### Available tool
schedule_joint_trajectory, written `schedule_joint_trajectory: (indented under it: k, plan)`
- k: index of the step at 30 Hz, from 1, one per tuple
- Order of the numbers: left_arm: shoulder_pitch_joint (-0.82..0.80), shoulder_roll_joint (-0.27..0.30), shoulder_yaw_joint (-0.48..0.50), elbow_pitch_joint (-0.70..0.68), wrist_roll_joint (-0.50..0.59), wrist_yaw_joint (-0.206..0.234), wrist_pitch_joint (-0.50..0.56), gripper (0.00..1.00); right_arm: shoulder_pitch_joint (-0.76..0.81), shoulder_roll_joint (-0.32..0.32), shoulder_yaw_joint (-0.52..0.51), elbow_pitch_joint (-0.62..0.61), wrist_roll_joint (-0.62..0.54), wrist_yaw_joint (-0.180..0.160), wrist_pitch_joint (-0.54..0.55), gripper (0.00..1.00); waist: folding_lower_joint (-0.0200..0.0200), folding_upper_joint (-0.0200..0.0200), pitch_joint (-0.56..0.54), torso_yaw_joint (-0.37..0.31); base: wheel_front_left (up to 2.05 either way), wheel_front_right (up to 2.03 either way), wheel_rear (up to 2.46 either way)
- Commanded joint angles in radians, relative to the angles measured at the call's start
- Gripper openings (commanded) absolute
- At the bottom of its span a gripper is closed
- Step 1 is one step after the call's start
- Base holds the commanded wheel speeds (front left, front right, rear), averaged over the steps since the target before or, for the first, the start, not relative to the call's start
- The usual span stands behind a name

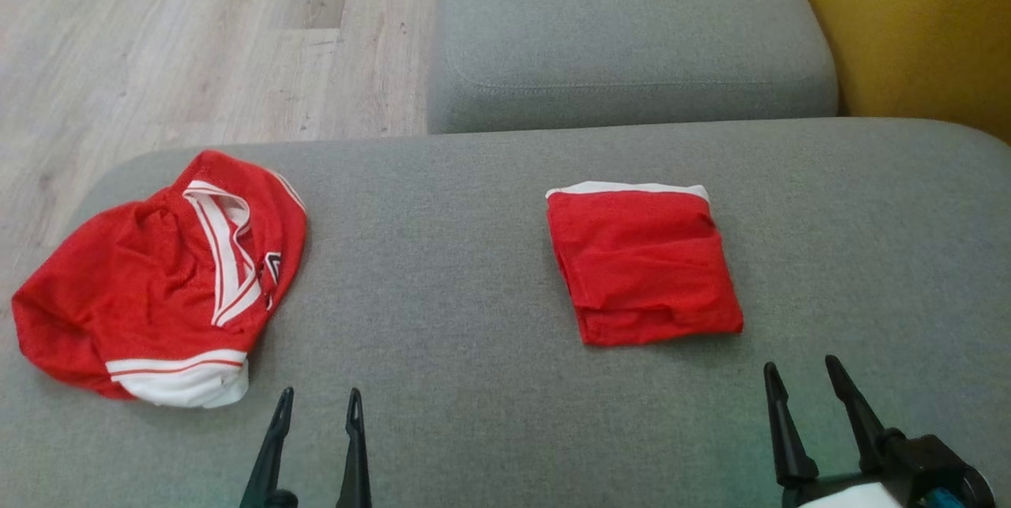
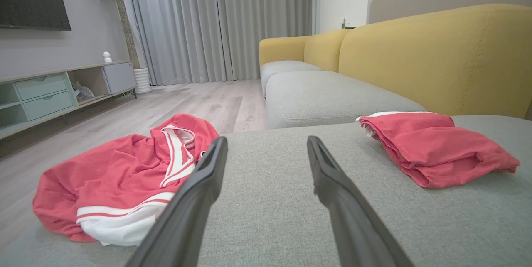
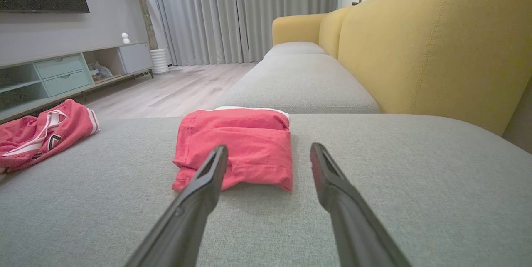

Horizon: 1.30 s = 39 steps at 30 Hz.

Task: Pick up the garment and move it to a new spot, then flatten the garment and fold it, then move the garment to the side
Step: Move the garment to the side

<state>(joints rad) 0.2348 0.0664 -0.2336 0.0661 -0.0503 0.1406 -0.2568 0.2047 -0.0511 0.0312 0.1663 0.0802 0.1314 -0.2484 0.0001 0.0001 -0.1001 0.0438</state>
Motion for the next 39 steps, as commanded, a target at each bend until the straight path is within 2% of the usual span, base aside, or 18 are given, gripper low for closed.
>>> schedule_joint_trajectory:
  k: [1, 10, 18, 26, 35, 36, 37, 38, 39]
  plan:
    - [-0.042, -0.009, 0.036, -0.037, 0.001, -0.003, -0.005, 1.0, -0.038, -0.006, 0.021, -0.025, -0.006, -0.001, -0.013, 1.0, -0.0001, -0.0001, 0.009, -0.009, 0.0, 0.0, 0.0]
    - [-0.063, -0.012, 0.04, -0.038, -0.017, -0.022, -0.005, 1.0, -0.067, -0.004, 0.011, -0.005, -0.007, -0.001, -0.013, 1.0, -0.0001, -0.0001, 0.058, -0.011, 0.0, 0.0, 0.0]
    - [-0.108, -0.013, 0.032, -0.068, 0.007, -0.024, -0.005, 1.0, -0.197, -0.018, -0.011, 0.05, -0.032, -0.001, -0.013, 1.0, -0.0001, -0.0001, 0.147, 0.004, 0.0, 0.0, 0.0]
    - [-0.168, -0.014, 0.011, -0.087, 0.017, -0.03, -0.005, 1.0, -0.398, -0.046, -0.028, 0.246, 0.032, -0.001, 0.007, 1.0, -0.0001, -0.0001, 0.233, 0.031, 0.0, 0.0, 0.0]
    - [-0.23, -0.015, -0.009, -0.088, 0.019, -0.044, -0.005, 1.0, -0.614, -0.147, 0.07, 0.491, 0.176, -0.001, 0.149, 1.0, -0.0001, -0.0001, 0.314, 0.074, 0.0, 0.0, 0.0]
    - [-0.233, -0.015, -0.009, -0.087, 0.019, -0.045, -0.005, 1.0, -0.626, -0.15, 0.091, 0.511, 0.197, -0.001, 0.17, 0.89, -0.0001, -0.0001, 0.319, 0.076, 0.0, 0.0, 0.0]
    - [-0.235, -0.015, -0.01, -0.086, 0.018, -0.045, -0.005, 1.0, -0.635, -0.149, 0.106, 0.533, 0.227, -0.001, 0.195, 0.61, -0.0001, -0.0001, 0.324, 0.077, 0.0, 0.0, 0.0]
    - [-0.237, -0.015, -0.011, -0.086, 0.017, -0.045, -0.005, 1.0, -0.644, -0.147, 0.124, 0.55, 0.256, -0.001, 0.218, 0.38, -0.0001, -0.0001, 0.328, 0.077, 0.0, 0.0, 0.0]
    - [-0.239, -0.015, -0.011, -0.086, 0.017, -0.044, -0.005, 1.0, -0.651, -0.148, 0.142, 0.563, 0.282, -0.001, 0.237, 0.02, -0.0001, -0.0001, 0.331, 0.077, 0.0, 0.0, 0.0]
